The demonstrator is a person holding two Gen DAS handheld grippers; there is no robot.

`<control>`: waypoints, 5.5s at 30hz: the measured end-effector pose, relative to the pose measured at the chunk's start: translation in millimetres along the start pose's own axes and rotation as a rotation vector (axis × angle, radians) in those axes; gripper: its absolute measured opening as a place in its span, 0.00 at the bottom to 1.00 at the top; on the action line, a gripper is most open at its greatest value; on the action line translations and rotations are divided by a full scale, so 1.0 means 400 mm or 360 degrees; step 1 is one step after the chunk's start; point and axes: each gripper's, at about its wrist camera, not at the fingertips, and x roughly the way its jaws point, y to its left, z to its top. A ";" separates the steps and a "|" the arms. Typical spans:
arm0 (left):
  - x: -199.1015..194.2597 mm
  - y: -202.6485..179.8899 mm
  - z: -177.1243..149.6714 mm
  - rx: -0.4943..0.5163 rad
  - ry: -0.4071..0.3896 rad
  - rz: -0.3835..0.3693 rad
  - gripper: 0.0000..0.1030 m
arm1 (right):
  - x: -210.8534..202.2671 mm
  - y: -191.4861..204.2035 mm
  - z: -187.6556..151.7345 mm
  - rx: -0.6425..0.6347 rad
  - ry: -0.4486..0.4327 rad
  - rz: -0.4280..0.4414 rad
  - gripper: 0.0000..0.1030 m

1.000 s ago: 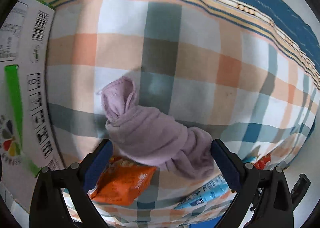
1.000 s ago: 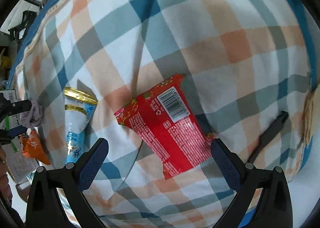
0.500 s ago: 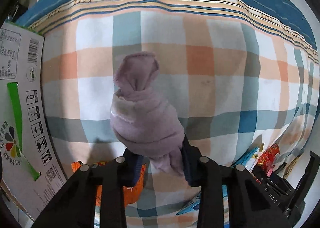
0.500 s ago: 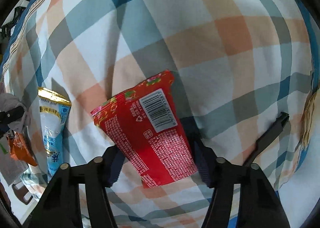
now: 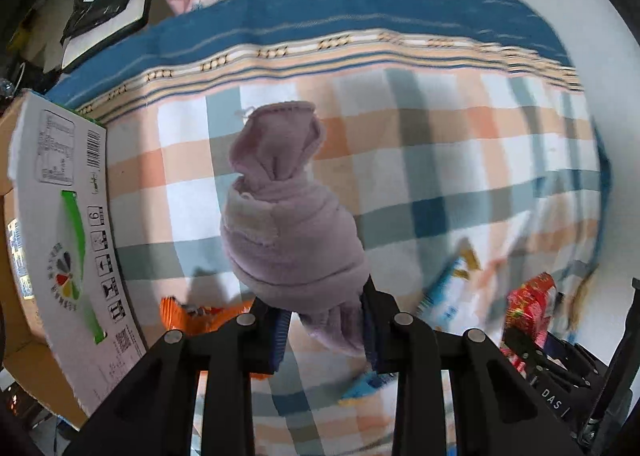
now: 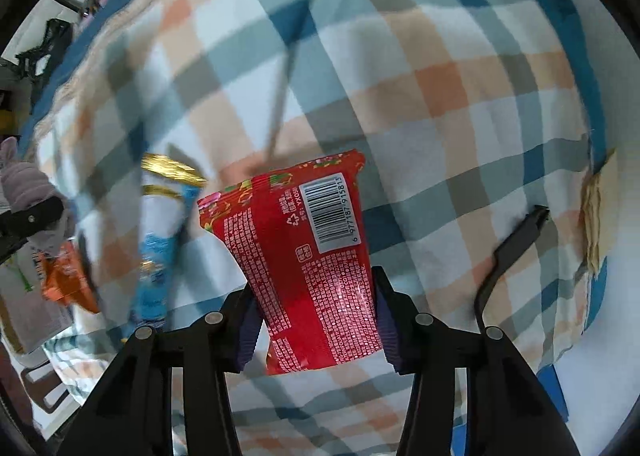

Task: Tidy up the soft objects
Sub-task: 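Carry the lilac cloth into the box with the left tool while the right tool releases the red bag inside, then withdraw both open tools from the box toward the remaining items, then grasp the orange snack bag with the left tool while the right tool grasps the blue-white tube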

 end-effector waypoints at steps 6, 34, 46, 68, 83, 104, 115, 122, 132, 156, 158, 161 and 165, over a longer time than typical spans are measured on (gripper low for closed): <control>-0.158 0.048 -0.036 0.0026 -0.0130 -0.0113 0.26 | -0.163 0.095 -0.073 -0.0114 -0.0151 0.0093 0.50; -0.427 0.995 -0.108 -0.0418 -0.0244 0.0037 0.26 | -0.224 1.085 -0.253 -0.0575 -0.0089 0.0336 0.50; -0.237 1.115 0.065 -0.0456 0.0012 -0.0013 0.26 | -0.056 1.162 -0.191 -0.0469 0.0040 0.0110 0.50; -0.203 1.127 0.114 -0.0395 0.0111 0.0058 0.53 | 0.000 1.182 -0.166 -0.0467 0.0099 -0.0004 0.77; -0.376 1.117 -0.032 -0.0364 -0.0198 0.0047 0.92 | -0.116 1.233 -0.240 -0.0605 -0.0106 -0.0026 1.00; -0.564 0.995 -0.354 -0.0257 -0.0549 0.0197 0.98 | -0.315 1.141 -0.454 -0.0719 -0.0417 0.0073 1.00; -0.607 0.826 -0.366 -0.0173 -0.0624 0.0204 1.00 | -0.401 0.995 -0.459 -0.0653 -0.0471 0.0218 1.00; -0.592 0.590 -0.287 0.0018 -0.0583 0.0065 1.00 | -0.451 0.741 -0.394 -0.0396 -0.0540 0.0218 1.00; -0.283 0.277 -0.050 0.0279 -0.0082 0.0145 1.00 | -0.300 0.370 -0.189 0.0007 -0.0353 0.0120 1.00; 0.183 0.201 0.016 0.0248 0.0572 0.0252 0.92 | 0.167 0.249 0.017 0.0340 0.0243 0.0398 0.73; 0.183 0.188 0.010 0.0273 0.0551 0.0253 0.75 | 0.180 0.261 0.020 0.0339 0.0264 0.0396 0.68; 0.186 0.172 -0.002 0.0305 0.0531 0.0275 0.59 | 0.195 0.285 0.018 0.0327 0.0285 0.0352 0.49; 0.172 0.168 -0.021 0.0288 0.0481 0.0264 0.50 | 0.198 0.296 0.010 0.0312 0.0278 0.0273 0.24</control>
